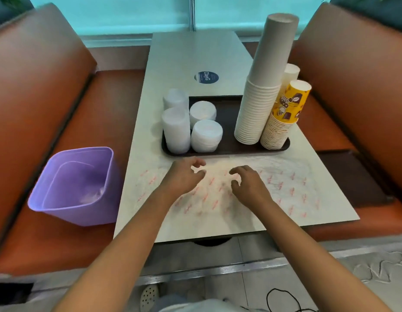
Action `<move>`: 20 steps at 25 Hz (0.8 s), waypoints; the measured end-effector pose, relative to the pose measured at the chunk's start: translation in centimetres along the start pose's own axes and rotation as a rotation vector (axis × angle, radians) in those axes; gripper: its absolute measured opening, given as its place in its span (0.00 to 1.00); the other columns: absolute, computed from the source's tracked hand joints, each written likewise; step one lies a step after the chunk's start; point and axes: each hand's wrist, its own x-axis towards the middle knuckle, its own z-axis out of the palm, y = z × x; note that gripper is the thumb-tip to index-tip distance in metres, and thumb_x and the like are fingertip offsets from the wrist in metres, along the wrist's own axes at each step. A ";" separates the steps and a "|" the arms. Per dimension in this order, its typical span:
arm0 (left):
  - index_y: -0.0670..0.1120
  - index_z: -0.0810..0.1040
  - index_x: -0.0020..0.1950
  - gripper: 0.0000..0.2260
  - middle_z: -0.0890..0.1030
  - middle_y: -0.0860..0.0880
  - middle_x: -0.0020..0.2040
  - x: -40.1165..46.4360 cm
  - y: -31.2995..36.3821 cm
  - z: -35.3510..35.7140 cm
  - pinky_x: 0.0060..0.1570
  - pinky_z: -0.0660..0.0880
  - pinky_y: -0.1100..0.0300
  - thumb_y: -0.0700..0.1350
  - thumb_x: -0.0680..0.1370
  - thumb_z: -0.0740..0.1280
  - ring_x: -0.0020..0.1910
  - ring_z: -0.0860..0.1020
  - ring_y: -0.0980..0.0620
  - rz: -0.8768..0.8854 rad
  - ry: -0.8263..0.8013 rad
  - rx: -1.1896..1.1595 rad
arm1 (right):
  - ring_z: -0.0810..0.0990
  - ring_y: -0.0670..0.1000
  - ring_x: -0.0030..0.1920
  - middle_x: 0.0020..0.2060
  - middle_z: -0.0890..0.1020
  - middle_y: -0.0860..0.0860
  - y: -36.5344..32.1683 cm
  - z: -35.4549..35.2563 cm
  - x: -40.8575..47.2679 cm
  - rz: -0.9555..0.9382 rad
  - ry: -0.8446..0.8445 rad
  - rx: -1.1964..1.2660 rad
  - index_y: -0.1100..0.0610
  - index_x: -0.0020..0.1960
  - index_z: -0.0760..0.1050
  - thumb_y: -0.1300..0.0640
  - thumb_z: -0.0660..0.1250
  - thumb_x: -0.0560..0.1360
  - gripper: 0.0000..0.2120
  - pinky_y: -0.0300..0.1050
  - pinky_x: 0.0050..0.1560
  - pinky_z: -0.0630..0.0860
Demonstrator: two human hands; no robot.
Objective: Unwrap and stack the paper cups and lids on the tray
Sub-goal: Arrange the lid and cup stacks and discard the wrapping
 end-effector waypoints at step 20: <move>0.52 0.74 0.63 0.14 0.78 0.52 0.60 4.1 1.3 7.5 0.71 0.50 0.50 0.43 0.80 0.59 0.62 0.73 0.52 0.140 0.017 0.654 | 0.69 0.54 0.65 0.63 0.73 0.51 8.9 -3.7 2.5 0.123 0.063 -0.360 0.51 0.65 0.71 0.63 0.57 0.78 0.18 0.57 0.71 0.53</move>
